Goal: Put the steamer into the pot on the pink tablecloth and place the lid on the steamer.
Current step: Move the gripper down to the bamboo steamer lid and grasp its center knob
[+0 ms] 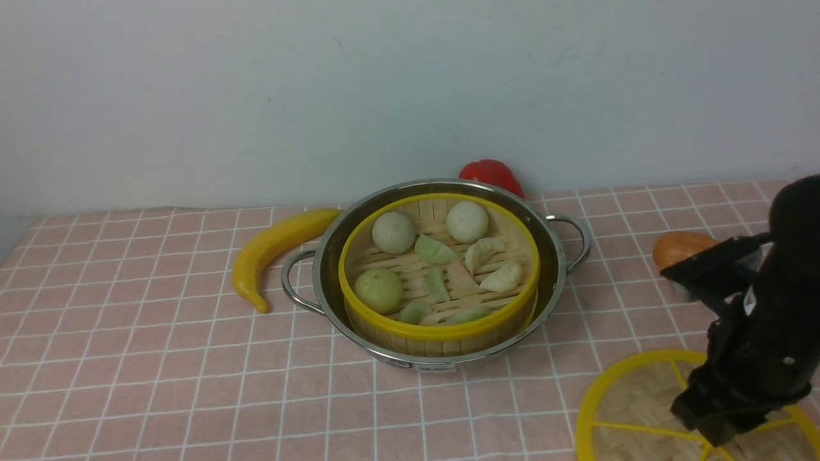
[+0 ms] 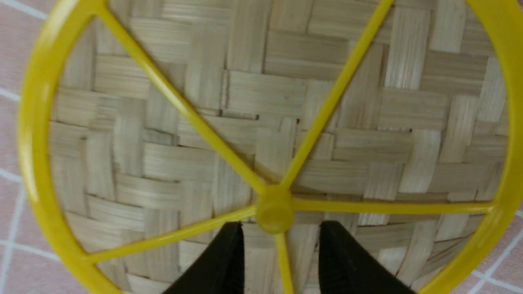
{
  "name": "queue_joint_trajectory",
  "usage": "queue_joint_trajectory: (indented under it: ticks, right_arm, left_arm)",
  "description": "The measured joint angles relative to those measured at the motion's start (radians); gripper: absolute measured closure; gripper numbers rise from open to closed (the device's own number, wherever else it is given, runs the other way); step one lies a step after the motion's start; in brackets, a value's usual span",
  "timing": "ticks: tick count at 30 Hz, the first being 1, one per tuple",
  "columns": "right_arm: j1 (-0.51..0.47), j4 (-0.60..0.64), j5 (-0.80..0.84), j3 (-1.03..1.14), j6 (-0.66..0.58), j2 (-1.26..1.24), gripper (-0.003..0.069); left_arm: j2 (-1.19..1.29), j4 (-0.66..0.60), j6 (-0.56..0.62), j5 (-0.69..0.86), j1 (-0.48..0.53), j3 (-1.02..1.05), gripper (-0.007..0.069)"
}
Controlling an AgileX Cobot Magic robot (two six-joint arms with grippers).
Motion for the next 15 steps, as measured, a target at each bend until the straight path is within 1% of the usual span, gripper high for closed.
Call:
queue_joint_trajectory:
  ticks: [2, 4, 10, 13, 15]
  right_arm:
    - [0.008, -0.033, -0.003, 0.0, 0.033, 0.021, 0.0384]
    - [0.013, -0.041, -0.01, -0.001, 0.05, 0.04, 0.0384]
    - [0.016, -0.042, -0.04, -0.003, 0.06, 0.08, 0.0386]
    - [0.016, -0.032, -0.043, -0.003, 0.063, 0.086, 0.0413]
    - [0.016, -0.029, -0.033, -0.004, 0.064, 0.086, 0.0449]
  left_arm:
    - [0.0, 0.0, 0.0, 0.0, 0.0, 0.0, 0.0421]
    - [0.0, 0.0, 0.0, 0.0, 0.0, 0.0, 0.0414]
    - [-0.001, 0.0, 0.0, 0.0, 0.0, 0.0, 0.0403]
    - [-0.002, 0.0, 0.0, 0.0, 0.0, 0.0, 0.0398]
    - [-0.002, 0.0, 0.0, 0.0, 0.0, 0.0, 0.0392]
